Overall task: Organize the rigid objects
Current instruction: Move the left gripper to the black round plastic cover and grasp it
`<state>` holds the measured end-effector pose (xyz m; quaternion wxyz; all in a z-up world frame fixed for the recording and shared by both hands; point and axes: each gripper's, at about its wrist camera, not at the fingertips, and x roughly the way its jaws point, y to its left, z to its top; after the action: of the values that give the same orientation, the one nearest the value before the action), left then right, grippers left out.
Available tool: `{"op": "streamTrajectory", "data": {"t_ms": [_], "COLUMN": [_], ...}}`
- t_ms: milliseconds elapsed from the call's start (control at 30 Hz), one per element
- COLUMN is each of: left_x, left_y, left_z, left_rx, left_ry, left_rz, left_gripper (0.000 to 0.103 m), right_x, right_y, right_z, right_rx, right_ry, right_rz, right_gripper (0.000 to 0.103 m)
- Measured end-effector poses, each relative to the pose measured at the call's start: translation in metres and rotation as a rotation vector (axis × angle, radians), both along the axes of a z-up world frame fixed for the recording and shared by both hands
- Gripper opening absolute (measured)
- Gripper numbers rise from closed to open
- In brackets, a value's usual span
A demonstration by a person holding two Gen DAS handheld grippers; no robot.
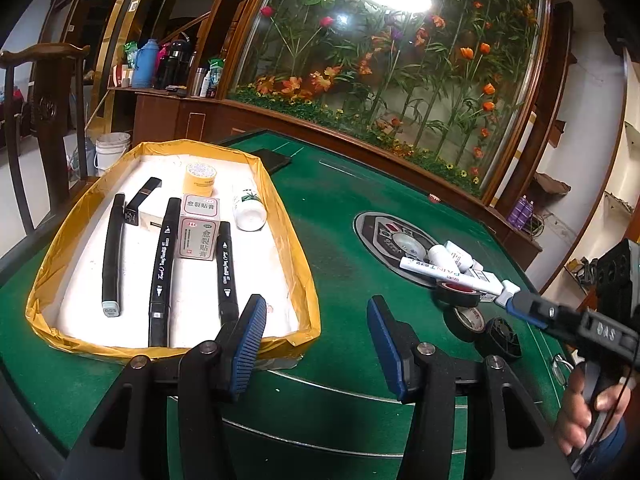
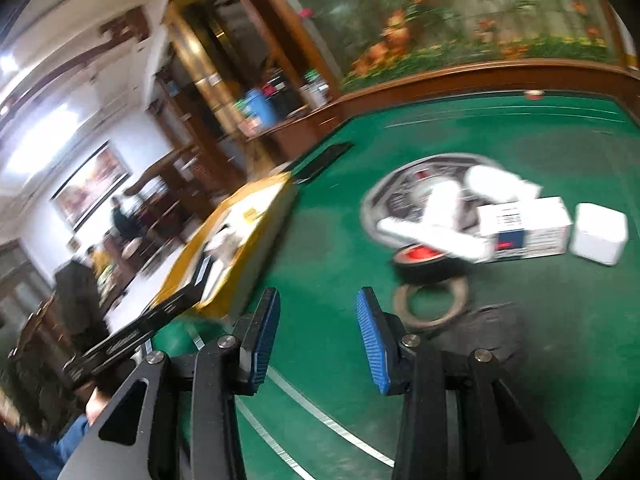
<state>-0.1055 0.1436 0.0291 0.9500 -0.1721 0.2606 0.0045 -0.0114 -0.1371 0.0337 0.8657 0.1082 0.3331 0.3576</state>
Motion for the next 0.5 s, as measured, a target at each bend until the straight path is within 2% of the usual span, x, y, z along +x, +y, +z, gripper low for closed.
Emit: {"op": "streamTrajectory", "data": {"t_ms": [167, 233, 333, 500], "left_x": [-0.003, -0.002, 0.001, 0.023], "left_y": [-0.015, -0.026, -0.048, -0.096], "left_z": [0.006, 0.008, 0.013, 0.026], "left_rx": [0.077, 0.086, 0.07, 0.093], "left_ry": [-0.012, -0.005, -0.002, 0.026], "left_rz": [-0.014, -0.054, -0.14, -0.278], "left_gripper": [0.056, 0.06, 0.072, 0.078], "right_x": [0.01, 0.011, 0.015, 0.025], "right_y": [-0.032, -0.047, -0.067, -0.079], "right_z": [0.006, 0.009, 0.009, 0.008], "right_rx": [0.02, 0.041, 0.077, 0.102], "right_ry": [-0.011, -0.018, -0.006, 0.048], "right_rz": [-0.166, -0.234, -0.315, -0.374], "right_gripper": [0.04, 0.042, 0.043, 0.043]}}
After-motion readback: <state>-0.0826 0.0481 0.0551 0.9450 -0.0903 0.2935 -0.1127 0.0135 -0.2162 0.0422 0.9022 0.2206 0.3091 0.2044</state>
